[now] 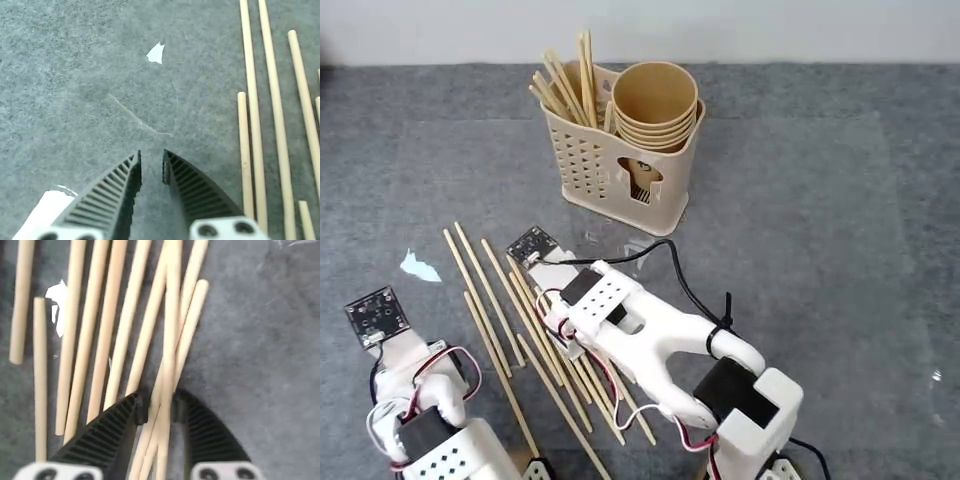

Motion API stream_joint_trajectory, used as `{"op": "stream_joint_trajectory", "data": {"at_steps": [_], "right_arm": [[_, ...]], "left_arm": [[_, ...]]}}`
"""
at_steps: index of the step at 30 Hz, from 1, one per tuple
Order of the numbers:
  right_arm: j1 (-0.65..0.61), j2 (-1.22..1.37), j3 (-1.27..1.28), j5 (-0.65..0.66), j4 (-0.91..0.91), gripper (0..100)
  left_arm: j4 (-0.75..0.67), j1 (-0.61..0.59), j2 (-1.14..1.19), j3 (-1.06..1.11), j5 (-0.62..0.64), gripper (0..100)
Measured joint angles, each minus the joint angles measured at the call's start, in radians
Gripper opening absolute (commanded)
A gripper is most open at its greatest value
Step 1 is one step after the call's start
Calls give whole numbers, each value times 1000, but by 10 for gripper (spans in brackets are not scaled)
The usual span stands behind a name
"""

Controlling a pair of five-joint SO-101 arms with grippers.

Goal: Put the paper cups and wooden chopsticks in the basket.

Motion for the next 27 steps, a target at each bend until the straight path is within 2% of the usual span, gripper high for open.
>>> {"op": "stream_joint_trajectory", "data": {"at_steps": [13,21,27], "right_arm": [[15,20,-23,-3,32,8],[34,-164,-2,18,140,8],[71,-295,-2,51,155,8]], "left_arm": [[0,0,0,0,0,80],[0,0,0,0,0,80],[0,0,0,0,0,80]]}}
